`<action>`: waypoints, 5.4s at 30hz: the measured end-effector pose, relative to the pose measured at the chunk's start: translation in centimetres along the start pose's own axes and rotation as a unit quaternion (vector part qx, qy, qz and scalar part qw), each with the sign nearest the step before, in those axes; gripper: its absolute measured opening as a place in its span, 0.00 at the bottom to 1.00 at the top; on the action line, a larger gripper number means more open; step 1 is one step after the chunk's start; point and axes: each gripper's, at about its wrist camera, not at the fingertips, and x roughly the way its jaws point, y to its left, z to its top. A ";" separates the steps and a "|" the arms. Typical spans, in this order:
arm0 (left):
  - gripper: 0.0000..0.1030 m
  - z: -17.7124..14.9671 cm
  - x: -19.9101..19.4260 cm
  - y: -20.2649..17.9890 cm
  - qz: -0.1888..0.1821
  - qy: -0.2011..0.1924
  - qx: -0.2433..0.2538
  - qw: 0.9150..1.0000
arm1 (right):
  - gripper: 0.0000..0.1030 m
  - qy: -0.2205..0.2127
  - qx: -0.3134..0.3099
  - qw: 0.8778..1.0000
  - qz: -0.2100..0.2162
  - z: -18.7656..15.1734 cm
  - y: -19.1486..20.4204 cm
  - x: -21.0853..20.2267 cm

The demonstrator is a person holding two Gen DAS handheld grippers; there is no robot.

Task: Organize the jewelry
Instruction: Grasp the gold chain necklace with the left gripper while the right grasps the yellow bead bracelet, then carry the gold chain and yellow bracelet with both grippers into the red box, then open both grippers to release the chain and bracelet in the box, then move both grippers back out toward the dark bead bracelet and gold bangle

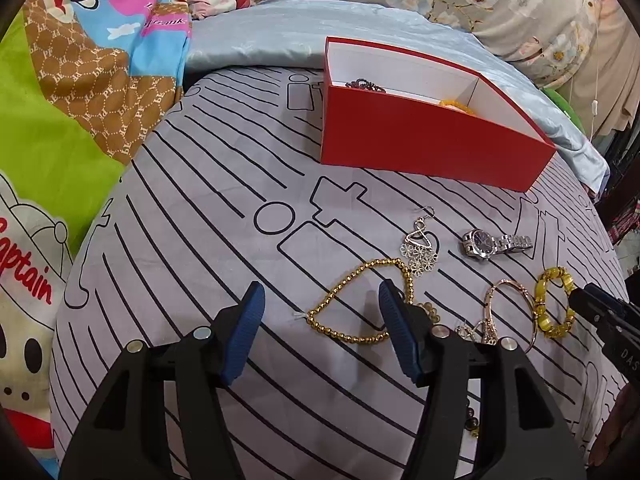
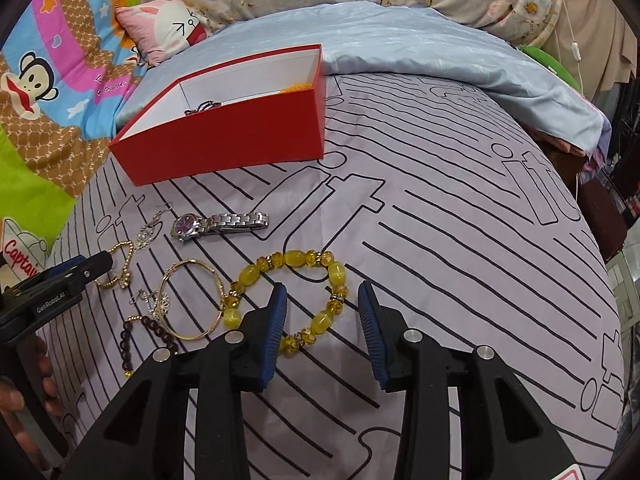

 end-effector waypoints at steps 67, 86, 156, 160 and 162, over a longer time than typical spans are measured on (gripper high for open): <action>0.03 7.3 -9.6 -4.0 -0.078 -0.105 0.039 0.991 | 0.08 -0.132 -0.023 0.989 0.067 8.9 0.8 -8.7; 0.03 16.2 -0.9 -5.1 -0.069 -0.105 0.045 0.991 | 0.08 -0.098 -0.034 0.985 0.140 18.7 5.4 0.8; 0.49 -2.6 -4.4 -3.1 -0.044 -0.001 0.024 0.999 | 0.24 0.010 -0.054 0.994 0.090 -0.3 4.7 0.8; 0.49 -3.0 -4.4 -3.3 -0.051 0.003 0.025 0.998 | 0.23 0.013 -0.057 0.995 0.085 -0.4 5.1 1.3; 0.49 -3.1 -4.4 -3.6 -0.055 0.005 0.028 0.998 | 0.22 0.010 -0.063 0.995 0.081 -0.5 5.3 1.5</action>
